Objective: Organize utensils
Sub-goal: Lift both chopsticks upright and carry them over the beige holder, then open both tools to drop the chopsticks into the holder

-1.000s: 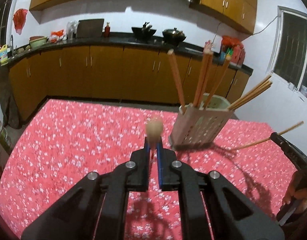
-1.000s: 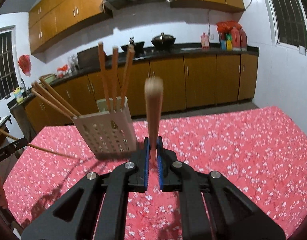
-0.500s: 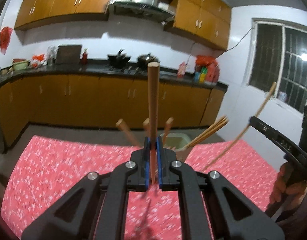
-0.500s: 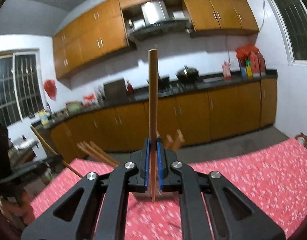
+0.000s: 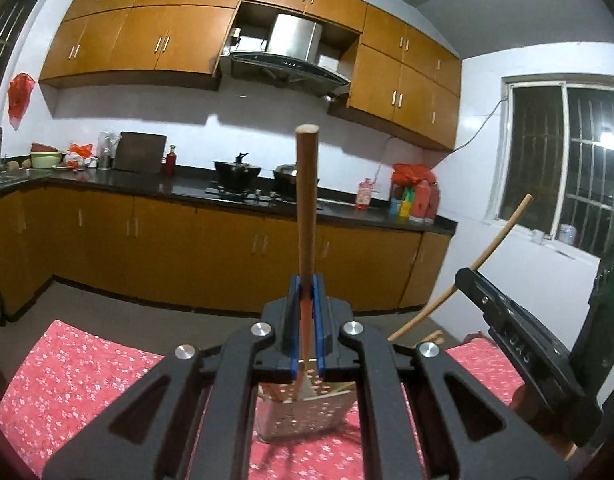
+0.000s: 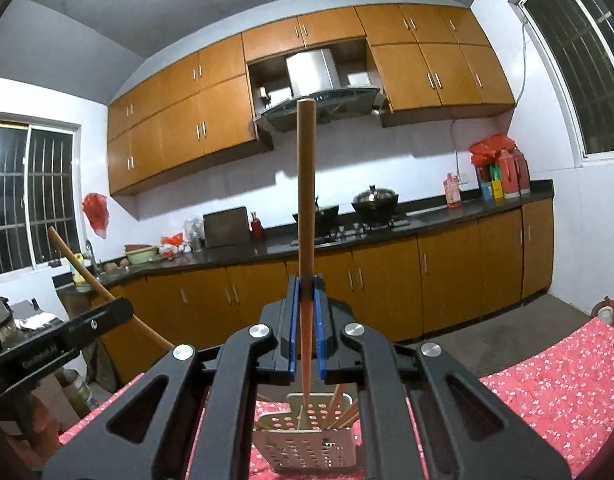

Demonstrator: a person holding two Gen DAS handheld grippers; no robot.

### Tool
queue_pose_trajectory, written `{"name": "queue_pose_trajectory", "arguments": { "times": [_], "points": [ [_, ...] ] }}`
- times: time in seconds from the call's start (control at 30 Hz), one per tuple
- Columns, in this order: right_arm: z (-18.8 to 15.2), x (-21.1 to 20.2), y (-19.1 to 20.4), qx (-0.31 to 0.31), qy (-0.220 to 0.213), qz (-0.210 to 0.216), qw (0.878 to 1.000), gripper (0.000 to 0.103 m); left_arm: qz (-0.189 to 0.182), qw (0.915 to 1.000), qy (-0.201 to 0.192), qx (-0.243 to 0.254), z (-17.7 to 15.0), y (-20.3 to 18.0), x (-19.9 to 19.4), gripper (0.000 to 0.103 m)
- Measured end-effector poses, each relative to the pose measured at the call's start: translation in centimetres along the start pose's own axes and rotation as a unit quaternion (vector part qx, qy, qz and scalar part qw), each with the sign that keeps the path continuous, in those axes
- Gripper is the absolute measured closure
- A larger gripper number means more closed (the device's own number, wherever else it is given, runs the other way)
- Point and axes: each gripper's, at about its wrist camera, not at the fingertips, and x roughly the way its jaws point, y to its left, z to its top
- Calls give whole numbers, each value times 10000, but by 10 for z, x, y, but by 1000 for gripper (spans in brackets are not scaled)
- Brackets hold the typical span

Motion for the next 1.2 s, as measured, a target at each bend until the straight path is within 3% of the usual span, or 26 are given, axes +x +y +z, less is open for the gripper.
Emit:
{"name": "queue_pose_trajectory", "arguments": {
  "times": [0.5,0.57,0.6,0.83,0.93,1.03,1.2],
  "points": [
    [-27,35,5,-47,755,10,9971,94,-23,9987,504,-6,-31,8,46,96],
    [-26,32,6,-42,772,38,9970,75,-26,9989,460,-30,-31,10,44,93],
    [-26,29,7,-54,741,32,9972,70,-24,9990,440,-43,-30,10,42,91],
    [-13,3,4,-18,507,57,9987,66,8,9996,194,-216,-20,20,14,79],
    [-10,-13,0,19,413,-32,9991,47,66,9996,89,-245,-17,25,-3,67],
    [-11,-30,-3,32,370,-126,9992,36,182,9995,21,-250,-22,33,-25,51],
    [-23,-55,-4,-13,451,-260,9986,15,505,9987,27,-70,-43,43,-59,20]
  ]
}}
